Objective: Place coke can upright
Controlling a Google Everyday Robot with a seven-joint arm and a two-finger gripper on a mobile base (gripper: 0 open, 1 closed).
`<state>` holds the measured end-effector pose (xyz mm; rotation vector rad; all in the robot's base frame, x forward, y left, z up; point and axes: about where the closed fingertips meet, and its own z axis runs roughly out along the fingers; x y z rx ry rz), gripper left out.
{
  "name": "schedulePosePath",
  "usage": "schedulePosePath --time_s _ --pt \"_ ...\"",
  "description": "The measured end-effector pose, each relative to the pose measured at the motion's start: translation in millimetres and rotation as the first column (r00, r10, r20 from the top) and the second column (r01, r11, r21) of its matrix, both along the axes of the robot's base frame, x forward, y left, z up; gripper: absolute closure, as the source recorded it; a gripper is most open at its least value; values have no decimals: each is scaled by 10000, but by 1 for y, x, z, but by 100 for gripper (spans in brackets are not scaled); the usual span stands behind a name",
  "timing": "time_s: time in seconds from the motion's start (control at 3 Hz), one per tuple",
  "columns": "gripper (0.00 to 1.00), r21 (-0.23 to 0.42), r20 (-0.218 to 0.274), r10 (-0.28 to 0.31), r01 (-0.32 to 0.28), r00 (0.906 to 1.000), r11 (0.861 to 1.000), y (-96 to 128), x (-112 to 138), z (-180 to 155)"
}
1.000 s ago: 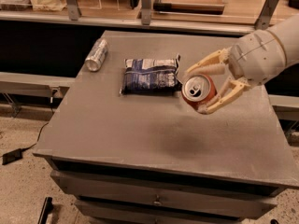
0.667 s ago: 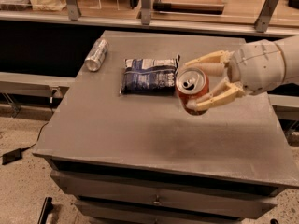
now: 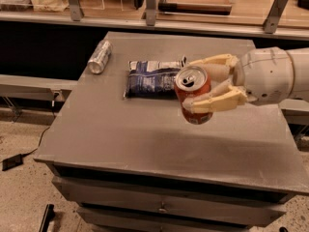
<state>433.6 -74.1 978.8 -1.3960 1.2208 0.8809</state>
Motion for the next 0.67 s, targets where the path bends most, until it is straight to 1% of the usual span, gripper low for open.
schedulePosePath --time_s 0.33,0.67 --pt "100 289 -641 -173 191 9978 9994 -4 1 -16" --pt "89 1128 -1075 -170 292 9941 9932 -8 4 -40"
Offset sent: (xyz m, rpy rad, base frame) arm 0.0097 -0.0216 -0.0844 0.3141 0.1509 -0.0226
